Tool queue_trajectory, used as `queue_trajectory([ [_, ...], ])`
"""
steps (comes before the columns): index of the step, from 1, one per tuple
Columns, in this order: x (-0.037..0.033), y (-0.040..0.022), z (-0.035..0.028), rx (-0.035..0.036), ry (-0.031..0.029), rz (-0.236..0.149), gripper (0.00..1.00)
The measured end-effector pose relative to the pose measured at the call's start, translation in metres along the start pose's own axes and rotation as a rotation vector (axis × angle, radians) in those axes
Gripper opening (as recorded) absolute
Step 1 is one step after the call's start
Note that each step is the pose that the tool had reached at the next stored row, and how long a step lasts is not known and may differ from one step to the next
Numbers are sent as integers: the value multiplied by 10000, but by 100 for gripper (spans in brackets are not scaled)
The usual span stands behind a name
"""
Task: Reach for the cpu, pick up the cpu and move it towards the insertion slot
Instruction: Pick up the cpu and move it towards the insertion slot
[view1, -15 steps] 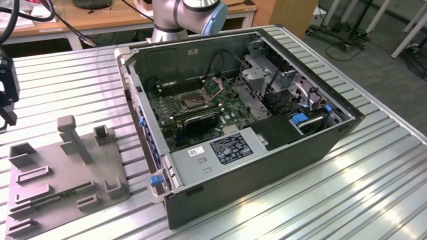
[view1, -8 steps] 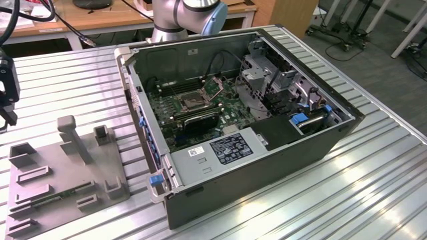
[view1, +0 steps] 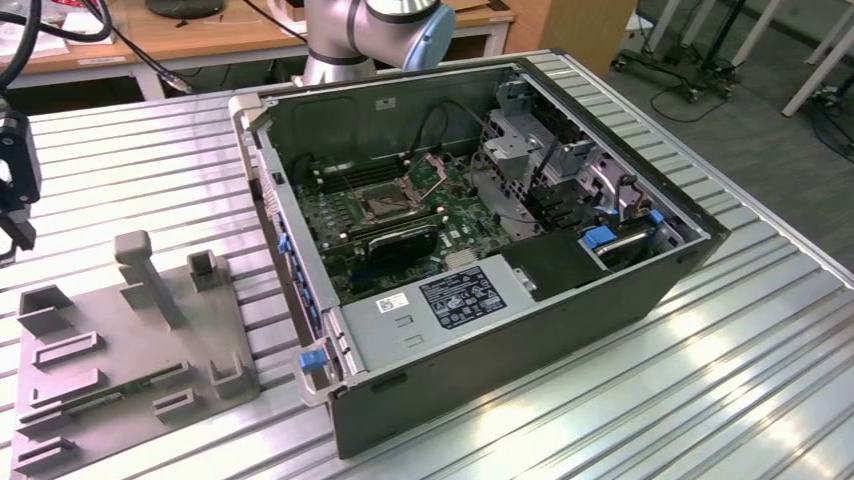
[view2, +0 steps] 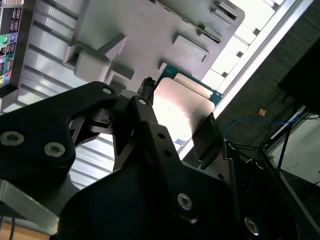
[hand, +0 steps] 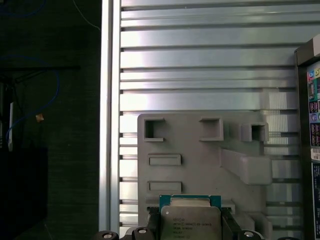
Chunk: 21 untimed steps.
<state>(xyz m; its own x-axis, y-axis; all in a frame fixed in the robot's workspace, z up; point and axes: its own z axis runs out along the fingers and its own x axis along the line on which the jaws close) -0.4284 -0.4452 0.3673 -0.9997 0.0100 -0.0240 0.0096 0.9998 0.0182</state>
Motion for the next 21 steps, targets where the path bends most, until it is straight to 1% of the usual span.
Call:
queue_trajectory([
  [3,0,0,-16,-1,-3,0,55],
  [8,-18,0,-17,0,-1,0,55],
  [13,-117,1,-15,0,2,1,55],
  [18,-169,2,-13,0,2,1,55],
  [21,-211,2,-12,0,2,4,55],
])
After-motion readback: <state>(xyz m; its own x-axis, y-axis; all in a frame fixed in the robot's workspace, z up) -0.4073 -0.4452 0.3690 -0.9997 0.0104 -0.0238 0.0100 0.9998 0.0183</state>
